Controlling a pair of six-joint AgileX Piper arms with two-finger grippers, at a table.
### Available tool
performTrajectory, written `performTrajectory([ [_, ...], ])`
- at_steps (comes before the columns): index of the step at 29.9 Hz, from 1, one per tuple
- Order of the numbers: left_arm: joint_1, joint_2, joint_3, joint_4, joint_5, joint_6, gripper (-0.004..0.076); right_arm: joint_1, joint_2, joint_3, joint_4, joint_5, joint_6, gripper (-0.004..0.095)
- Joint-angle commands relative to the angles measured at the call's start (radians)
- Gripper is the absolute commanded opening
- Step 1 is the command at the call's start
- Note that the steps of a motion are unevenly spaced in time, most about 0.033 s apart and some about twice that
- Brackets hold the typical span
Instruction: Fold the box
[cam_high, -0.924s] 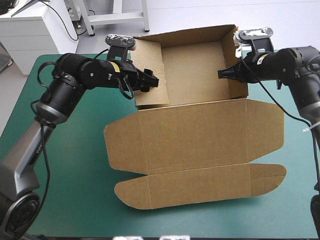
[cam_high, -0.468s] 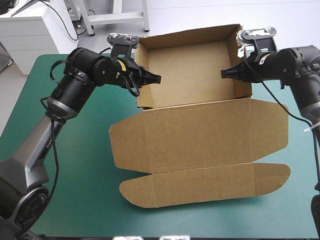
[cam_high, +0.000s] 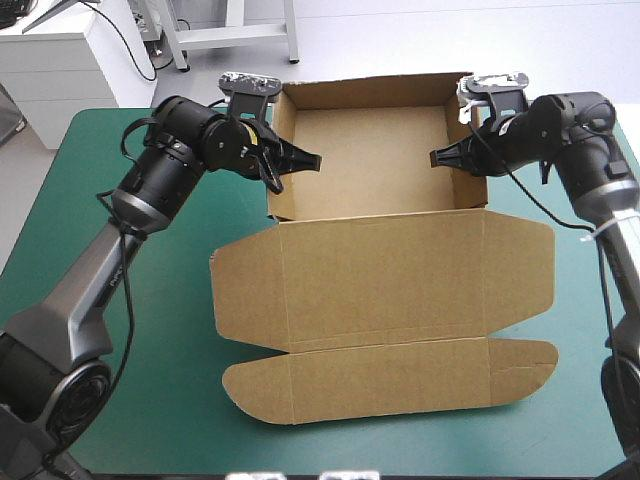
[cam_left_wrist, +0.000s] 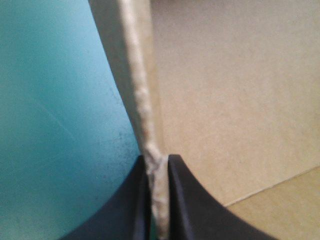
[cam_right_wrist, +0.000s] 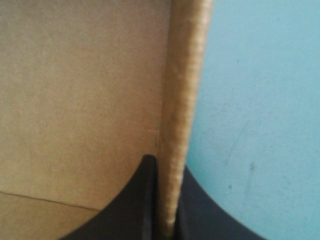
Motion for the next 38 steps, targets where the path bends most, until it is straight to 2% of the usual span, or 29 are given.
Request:
performTrajectory([
  [1, 0.005, 0.024, -0.034, -0.037, -0.053, 0.055, 0.0013, 0.008, 0.029, -0.027, 0.053, 0.008, -0.044, -0.0015],
  [13, 0.064, 0.234, -0.034, -0.128, -0.018, 0.119, 0.0013, 0.008, 0.229, -0.027, 0.053, 0.061, -0.053, -0.0015],
  [19, 0.065, 0.261, -0.034, -0.126, 0.007, 0.148, 0.0013, 0.008, 0.275, -0.027, 0.052, 0.091, -0.053, -0.0015],
  [22, 0.065, 0.261, -0.034, -0.131, 0.020, 0.212, 0.0025, 0.008, 0.277, -0.027, 0.035, 0.099, -0.053, -0.0005],
  [25, 0.065, 0.264, -0.034, -0.135, 0.063, 0.277, 0.0134, 0.008, 0.277, -0.027, 0.027, 0.107, -0.056, 0.0118],
  [29, 0.075, 0.270, -0.034, -0.120, 0.069, 0.278, 0.0366, 0.008, 0.277, -0.029, 0.029, 0.101, -0.068, 0.0426],
  [31, 0.077, 0.270, -0.034, -0.111, 0.068, 0.278, 0.0445, 0.008, 0.277, -0.033, 0.030, 0.107, -0.078, 0.0578],
  [33, 0.082, 0.270, -0.034, -0.097, 0.068, 0.278, 0.0477, 0.008, 0.276, -0.040, 0.029, 0.107, -0.078, 0.0696],
  [34, 0.084, 0.270, -0.034, -0.097, 0.070, 0.278, 0.0477, 0.008, 0.276, -0.042, 0.029, 0.107, -0.082, 0.0722],
  [38, 0.086, 0.268, -0.034, -0.073, 0.079, 0.278, 0.0477, 0.008, 0.274, -0.090, 0.019, 0.106, -0.086, 0.0727],
])
